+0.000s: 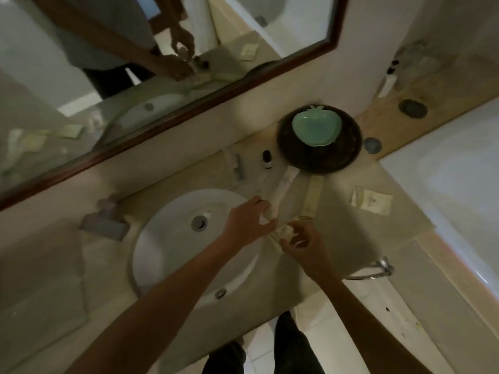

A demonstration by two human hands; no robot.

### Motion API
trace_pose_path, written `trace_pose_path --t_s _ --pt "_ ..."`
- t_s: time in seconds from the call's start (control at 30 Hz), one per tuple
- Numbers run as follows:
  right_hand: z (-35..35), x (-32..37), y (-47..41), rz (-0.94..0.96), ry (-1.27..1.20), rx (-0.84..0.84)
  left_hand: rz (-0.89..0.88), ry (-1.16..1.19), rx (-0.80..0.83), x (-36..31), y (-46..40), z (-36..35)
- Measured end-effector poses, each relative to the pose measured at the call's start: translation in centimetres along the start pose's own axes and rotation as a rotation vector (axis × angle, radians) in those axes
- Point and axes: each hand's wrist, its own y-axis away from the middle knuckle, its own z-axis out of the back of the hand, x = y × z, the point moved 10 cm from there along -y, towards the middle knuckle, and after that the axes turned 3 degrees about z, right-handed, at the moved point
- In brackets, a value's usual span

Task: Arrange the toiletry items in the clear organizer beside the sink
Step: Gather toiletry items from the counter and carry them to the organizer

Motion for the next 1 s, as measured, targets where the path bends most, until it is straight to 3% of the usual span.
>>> trace_pose_path --t_s 0.13,0.43,0.57,0.77,1.0 --pt "-11.4 4.2 1.6 0.039 -0.041 0.218 0.150 -0.041 -0.080 9.1 8.8 4.4" --pt "-36.9 9.3 9.2 0.001 -0.067 0.463 0.552 0.024 -0.265 30.0 29.8 12.8" --pt "-47.4 11.4 12.5 0.035 -0.027 0.588 0.642 0.045 -0.309 38.0 37.5 14.5" --pt "-58.1 11.9 14.9 0.126 0.231 0.787 0.767 0.102 -0.286 47.7 44.2 13.8" --pt "-65.2 10.6 15.3 0.549 0.870 0.964 0.788 0.130 -0.171 53.7 43.5 10.5"
